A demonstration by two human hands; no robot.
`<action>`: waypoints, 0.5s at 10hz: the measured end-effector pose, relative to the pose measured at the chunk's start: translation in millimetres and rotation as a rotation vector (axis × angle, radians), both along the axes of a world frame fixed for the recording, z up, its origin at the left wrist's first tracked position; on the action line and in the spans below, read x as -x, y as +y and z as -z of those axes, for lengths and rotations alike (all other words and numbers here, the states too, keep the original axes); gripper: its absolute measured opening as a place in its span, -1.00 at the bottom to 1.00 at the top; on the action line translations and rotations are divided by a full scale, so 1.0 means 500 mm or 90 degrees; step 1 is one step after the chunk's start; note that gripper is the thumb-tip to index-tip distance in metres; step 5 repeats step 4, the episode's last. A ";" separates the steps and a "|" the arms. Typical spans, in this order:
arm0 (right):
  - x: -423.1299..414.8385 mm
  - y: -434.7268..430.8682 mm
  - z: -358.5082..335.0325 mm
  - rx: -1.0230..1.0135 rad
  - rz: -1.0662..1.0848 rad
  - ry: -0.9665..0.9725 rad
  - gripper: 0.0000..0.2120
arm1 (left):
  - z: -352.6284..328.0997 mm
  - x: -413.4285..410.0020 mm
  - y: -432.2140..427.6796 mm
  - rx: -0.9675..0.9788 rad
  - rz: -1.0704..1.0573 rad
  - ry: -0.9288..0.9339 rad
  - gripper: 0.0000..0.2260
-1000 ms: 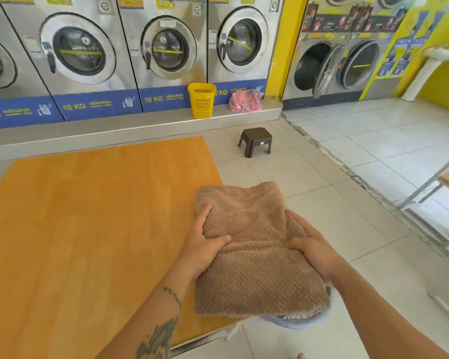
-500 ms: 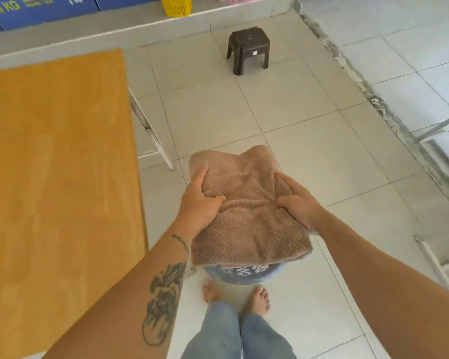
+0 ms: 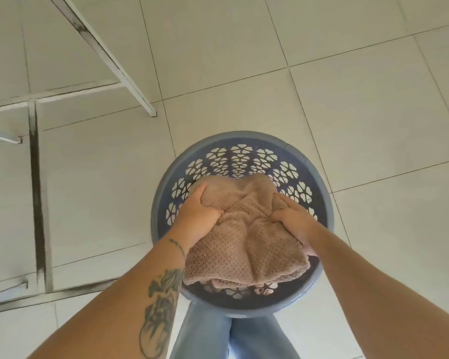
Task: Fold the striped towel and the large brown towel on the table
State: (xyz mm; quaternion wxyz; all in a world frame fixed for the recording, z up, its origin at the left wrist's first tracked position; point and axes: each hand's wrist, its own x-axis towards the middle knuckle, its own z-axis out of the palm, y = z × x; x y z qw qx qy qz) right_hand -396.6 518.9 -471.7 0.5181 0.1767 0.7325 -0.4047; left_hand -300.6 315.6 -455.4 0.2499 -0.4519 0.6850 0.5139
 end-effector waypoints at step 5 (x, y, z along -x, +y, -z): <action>-0.106 -0.013 0.201 -0.170 -0.328 -0.052 -0.55 | 0.230 -0.102 0.052 -0.069 0.203 -0.293 -0.39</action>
